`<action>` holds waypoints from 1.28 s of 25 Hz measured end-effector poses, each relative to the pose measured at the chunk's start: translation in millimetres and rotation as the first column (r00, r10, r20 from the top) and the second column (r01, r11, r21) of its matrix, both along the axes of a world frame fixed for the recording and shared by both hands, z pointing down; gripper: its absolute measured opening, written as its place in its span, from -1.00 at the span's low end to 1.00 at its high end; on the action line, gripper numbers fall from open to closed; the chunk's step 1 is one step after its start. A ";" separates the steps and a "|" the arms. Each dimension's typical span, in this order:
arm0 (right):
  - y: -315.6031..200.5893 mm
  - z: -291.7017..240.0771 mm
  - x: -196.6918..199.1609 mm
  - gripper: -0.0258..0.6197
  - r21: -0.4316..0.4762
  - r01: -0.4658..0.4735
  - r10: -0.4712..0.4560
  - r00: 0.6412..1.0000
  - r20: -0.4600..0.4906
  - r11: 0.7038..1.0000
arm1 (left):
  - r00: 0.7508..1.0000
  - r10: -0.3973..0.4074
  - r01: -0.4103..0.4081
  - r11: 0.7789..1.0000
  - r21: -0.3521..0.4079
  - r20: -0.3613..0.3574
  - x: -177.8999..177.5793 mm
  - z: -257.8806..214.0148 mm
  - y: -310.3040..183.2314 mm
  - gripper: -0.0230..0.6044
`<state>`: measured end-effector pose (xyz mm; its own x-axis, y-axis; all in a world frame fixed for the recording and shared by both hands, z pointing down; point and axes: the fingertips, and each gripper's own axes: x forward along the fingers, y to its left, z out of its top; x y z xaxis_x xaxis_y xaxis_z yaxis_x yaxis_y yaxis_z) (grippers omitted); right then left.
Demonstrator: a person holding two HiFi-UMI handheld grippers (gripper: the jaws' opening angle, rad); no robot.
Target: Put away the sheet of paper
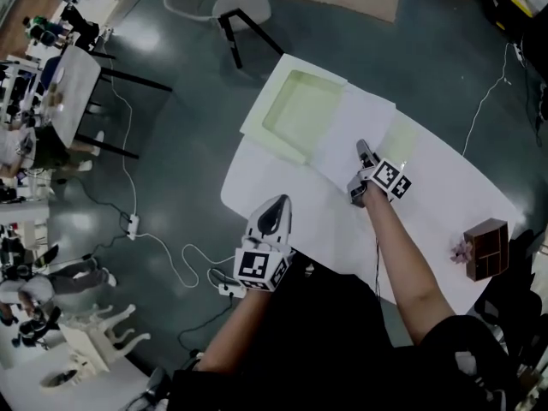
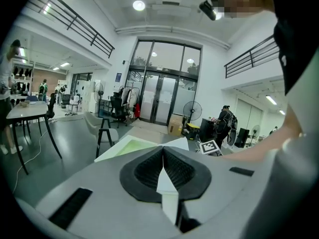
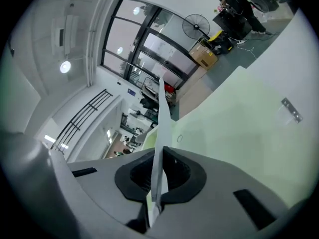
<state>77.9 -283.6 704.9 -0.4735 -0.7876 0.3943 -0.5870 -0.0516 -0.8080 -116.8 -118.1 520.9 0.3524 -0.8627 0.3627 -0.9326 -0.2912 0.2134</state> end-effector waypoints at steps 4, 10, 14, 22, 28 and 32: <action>-10.3 7.9 -13.3 -0.92 -0.034 -0.031 0.032 0.999 0.025 0.999 | 1.000 -0.025 0.025 0.999 -0.023 -0.018 -20.8 7.5 -2.6 -0.91; -20.6 14.6 -26.5 -0.92 -0.059 -0.055 0.057 0.998 0.030 0.997 | 0.999 0.020 -0.022 0.999 -0.043 -0.050 -32.8 17.8 -17.0 -0.91; -15.4 17.1 -32.9 -0.92 -0.095 -0.081 0.082 0.997 0.013 0.992 | 0.994 0.077 -0.082 0.994 -0.067 -0.072 -38.9 25.2 -30.3 -0.91; -17.4 31.9 -38.7 -0.92 -0.132 -0.114 0.109 0.993 -0.048 0.985 | 0.984 0.147 -0.154 0.986 -0.063 -0.103 -61.4 26.3 -66.3 -0.91; -34.3 40.6 -51.6 -0.92 -0.148 -0.116 0.106 0.992 -0.074 0.982 | 0.980 0.152 -0.163 0.983 -0.081 -0.129 -85.4 32.0 -82.3 -0.91; -45.1 43.2 -70.7 -0.92 -0.156 -0.088 0.078 0.994 -0.074 0.984 | 0.979 0.142 -0.156 0.983 -0.094 -0.144 -103.8 37.6 -90.5 -0.91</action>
<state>7.2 -328.6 748.1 -0.3771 -0.7476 0.5467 -0.6284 -0.2271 -0.7440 -220.6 -208.6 558.4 0.5263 -0.7569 0.3875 -0.8405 -0.3939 0.3721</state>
